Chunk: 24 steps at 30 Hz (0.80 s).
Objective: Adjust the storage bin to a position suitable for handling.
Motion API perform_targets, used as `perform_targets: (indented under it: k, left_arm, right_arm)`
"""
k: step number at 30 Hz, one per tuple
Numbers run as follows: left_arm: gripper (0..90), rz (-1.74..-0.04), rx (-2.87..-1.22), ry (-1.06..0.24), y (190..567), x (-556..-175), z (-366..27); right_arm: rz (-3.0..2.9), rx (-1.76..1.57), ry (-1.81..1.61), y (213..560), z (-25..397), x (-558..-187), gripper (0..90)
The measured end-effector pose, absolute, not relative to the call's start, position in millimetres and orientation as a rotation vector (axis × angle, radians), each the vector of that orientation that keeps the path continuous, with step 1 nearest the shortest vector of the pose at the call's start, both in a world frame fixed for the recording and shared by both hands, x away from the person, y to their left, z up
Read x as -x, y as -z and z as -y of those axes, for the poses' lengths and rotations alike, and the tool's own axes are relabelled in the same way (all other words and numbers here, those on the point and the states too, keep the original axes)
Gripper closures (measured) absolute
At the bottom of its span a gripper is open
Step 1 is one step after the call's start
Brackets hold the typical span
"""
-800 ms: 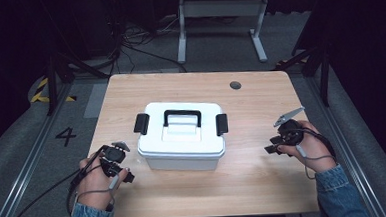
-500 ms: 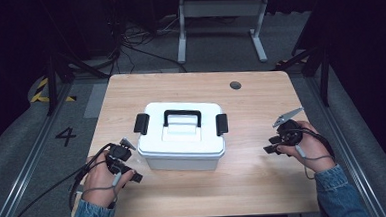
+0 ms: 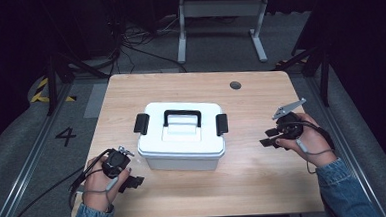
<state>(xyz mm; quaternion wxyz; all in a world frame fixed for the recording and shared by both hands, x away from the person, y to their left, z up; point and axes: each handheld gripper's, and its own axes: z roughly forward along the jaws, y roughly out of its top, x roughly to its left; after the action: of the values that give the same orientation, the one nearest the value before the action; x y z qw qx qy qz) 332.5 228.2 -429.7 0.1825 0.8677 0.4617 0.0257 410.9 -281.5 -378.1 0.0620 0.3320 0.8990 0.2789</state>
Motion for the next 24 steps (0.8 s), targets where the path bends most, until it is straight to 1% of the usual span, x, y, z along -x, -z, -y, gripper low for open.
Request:
perform_targets:
  k: [5,8,9,10,12,14,18,21,22,24]
  left_arm:
    - [18.8,-1.316,-2.411,-0.066,425,-328,-233]
    - [17.9,-1.347,-2.404,-0.106,424,-325,-235]
    - [18.0,-1.378,-2.398,-0.137,425,-324,-234]
    - [18.0,-1.378,-2.398,-0.137,425,-324,-234]
    - [18.1,-1.397,-2.405,-0.193,427,-322,-233]
    - [19.3,-1.408,-2.406,-0.208,428,-321,-231]
    - [20.7,-1.401,-2.397,-0.189,429,-319,-232]
    - [21.9,-1.407,-2.392,-0.199,429,-318,-232]
    - [22.3,-1.402,-2.402,-0.191,430,-318,-232]
    - [22.7,-1.397,-2.430,-0.214,430,-320,-230]
  right_arm:
    - [-2.746,-0.959,-0.825,363,273,-414,52.2]
    - [-2.759,-0.927,-0.816,352,266,-416,52.2]
    - [-2.763,-0.922,-0.821,350,266,-417,52.2]
    - [-2.763,-0.922,-0.821,350,266,-417,52.2]
    - [-2.768,-0.905,-0.823,344,262,-419,52.2]
    - [-2.772,-0.893,-0.824,338,257,-421,52.7]
    - [-2.773,-0.876,-0.854,331,248,-421,53.1]
    - [-2.774,-0.859,-0.870,326,243,-421,53.4]
    - [-2.770,-0.837,-0.880,319,237,-422,53.5]
    - [-2.767,-0.830,-0.884,316,235,-422,53.7]
